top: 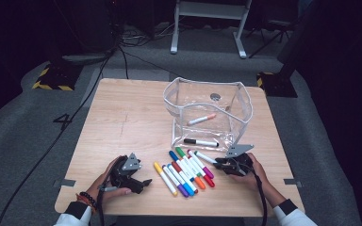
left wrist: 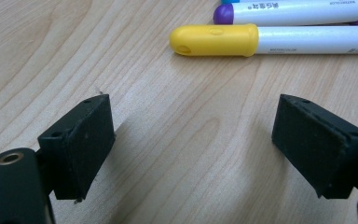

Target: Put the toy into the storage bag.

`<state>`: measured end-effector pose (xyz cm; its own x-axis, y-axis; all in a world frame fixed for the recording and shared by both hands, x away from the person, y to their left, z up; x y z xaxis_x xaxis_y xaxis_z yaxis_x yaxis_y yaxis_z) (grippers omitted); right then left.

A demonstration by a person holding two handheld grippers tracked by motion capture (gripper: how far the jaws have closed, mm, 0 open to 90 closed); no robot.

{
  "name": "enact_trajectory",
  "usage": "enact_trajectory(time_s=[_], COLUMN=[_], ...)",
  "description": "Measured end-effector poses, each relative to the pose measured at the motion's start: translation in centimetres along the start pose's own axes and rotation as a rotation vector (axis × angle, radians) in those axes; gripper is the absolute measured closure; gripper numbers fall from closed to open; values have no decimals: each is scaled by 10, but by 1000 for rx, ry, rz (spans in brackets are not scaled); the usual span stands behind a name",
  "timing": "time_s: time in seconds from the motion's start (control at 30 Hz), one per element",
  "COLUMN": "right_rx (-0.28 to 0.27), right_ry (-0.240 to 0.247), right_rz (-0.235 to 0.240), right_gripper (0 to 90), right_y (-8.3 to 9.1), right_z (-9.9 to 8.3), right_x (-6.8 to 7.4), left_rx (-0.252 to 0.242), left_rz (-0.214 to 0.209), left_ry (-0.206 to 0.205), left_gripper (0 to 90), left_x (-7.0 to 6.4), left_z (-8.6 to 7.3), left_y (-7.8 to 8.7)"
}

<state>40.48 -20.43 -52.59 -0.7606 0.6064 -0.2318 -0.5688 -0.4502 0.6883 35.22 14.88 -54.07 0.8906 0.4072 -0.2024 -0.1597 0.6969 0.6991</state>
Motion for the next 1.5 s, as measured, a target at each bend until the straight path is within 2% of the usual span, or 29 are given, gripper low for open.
enact_trajectory(time_s=[0.23, 0.5, 0.53, 0.63, 0.87, 1.1, 1.3, 1.5], right_rx=[-45, -114, -144, -175, -252, -292, -309, -286], right_ry=[16, 22, 25, 25, 67, 110, 122, 124], right_rz=[-31, -27, -27, -26, -47, -55, -75, -109], right_gripper=[749, 749, 749, 748, 749, 749, 748, 748], right_y=[20, 46, 56, 68, 100, 124, 133, 129], right_z=[6, 17, 22, 30, 58, 91, 114, 138], right_x=[-8, -15, -17, -20, -28, -38, -51, -73], left_rx=[0, 1, 0, 1, 0, 1, 1, 1], left_rz=[0, -1, -2, -2, -2, -2, -2, -2], left_ry=[1, -1, 0, -1, -1, -1, -1, 0], left_gripper=[133, 132, 132, 132, 132, 132, 132, 132], left_x=[0, 0, 0, 0, 0, 0, 0, 0], left_z=[0, 0, 0, 0, 0, 0, 0, 0], left_y=[0, 0, 0, 0, 0, 0, 0, 0])
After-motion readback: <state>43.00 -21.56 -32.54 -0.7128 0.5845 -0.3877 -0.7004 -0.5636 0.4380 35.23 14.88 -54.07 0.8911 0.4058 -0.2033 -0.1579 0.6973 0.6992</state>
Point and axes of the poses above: each handheld gripper's, and its own axes: y roughly backward along the jaws, z roughly out of its top, x roughly to its left, the point moved 5 cm from there along -y, roughly forward along the jaws, and after that the axes turned 15 degrees about -z, right-handed, at the moved point
